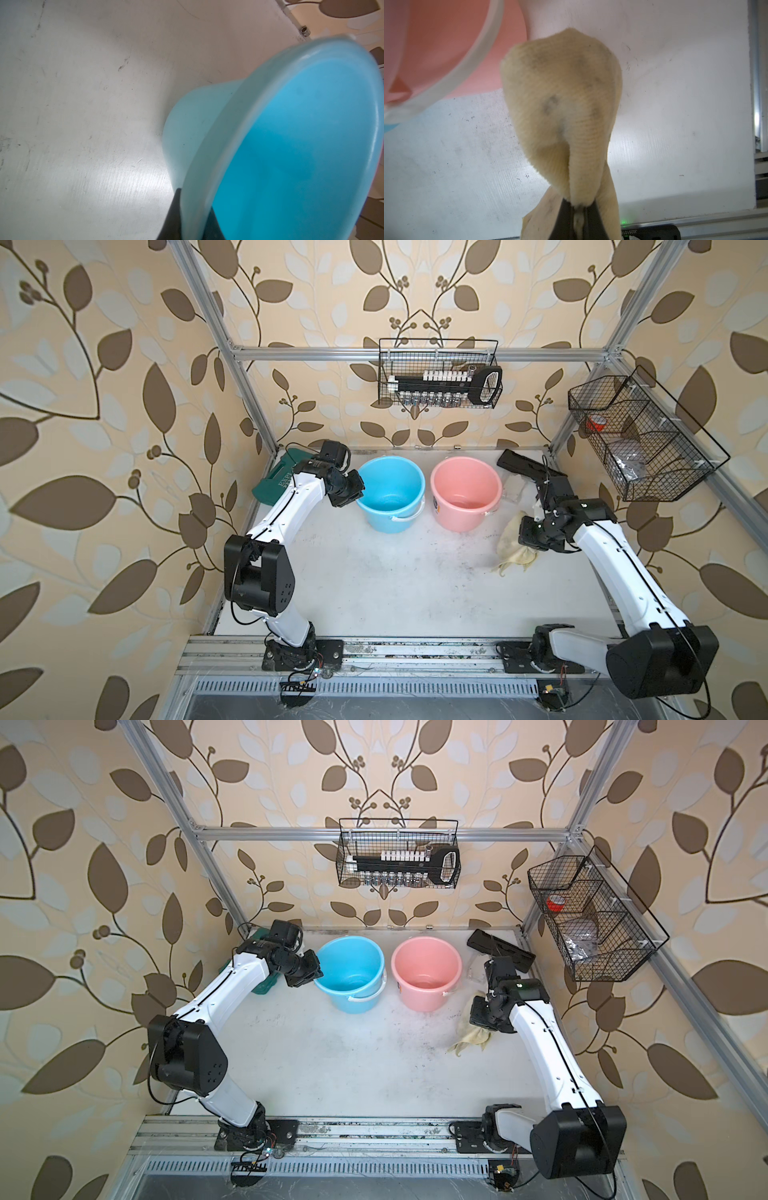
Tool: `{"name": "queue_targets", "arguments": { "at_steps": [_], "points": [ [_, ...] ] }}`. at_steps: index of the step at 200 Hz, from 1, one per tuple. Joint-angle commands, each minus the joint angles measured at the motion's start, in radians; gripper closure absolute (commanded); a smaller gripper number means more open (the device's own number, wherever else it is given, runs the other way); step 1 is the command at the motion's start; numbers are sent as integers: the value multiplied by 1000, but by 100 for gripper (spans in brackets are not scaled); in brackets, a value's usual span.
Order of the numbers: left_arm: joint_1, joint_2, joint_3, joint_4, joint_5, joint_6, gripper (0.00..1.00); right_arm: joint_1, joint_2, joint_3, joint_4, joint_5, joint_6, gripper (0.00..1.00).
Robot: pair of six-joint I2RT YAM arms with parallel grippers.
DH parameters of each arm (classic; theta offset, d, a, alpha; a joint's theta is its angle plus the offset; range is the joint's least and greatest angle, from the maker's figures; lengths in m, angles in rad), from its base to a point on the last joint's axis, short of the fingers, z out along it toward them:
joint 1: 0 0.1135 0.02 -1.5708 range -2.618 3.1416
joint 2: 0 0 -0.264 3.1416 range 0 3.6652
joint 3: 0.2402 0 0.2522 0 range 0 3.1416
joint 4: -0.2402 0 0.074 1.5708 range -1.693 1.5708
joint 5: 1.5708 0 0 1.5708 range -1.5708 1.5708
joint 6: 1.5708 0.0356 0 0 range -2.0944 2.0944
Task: Wipe the inside of the bucket with a cloth
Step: Place the cleaning item at the center of the board.
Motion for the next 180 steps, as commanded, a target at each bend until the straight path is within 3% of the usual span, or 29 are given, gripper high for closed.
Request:
{"name": "queue_targets", "arguments": {
  "at_steps": [1, 71, 120, 159, 164, 180],
  "points": [
    [-7, 14, 8, 65, 88, -24, 100, -35, 39, -22, 103, -57, -24, 100],
    [-70, 63, 27, 41, 47, -16, 100, -104, 198, -79, 226, -32, -52, 100],
    [-76, 47, 24, -3, -17, 26, 100, -141, 240, -117, 270, -49, -29, 93],
    [-76, 32, 43, -40, -36, 56, 100, -144, 230, -137, 275, -33, -20, 82],
    [-76, 33, 48, -45, -37, 56, 100, -146, 229, -135, 275, -36, -20, 58],
    [-79, 27, 50, -42, -33, 61, 97, -146, 215, -137, 275, -35, -17, 54]
  ]
}}
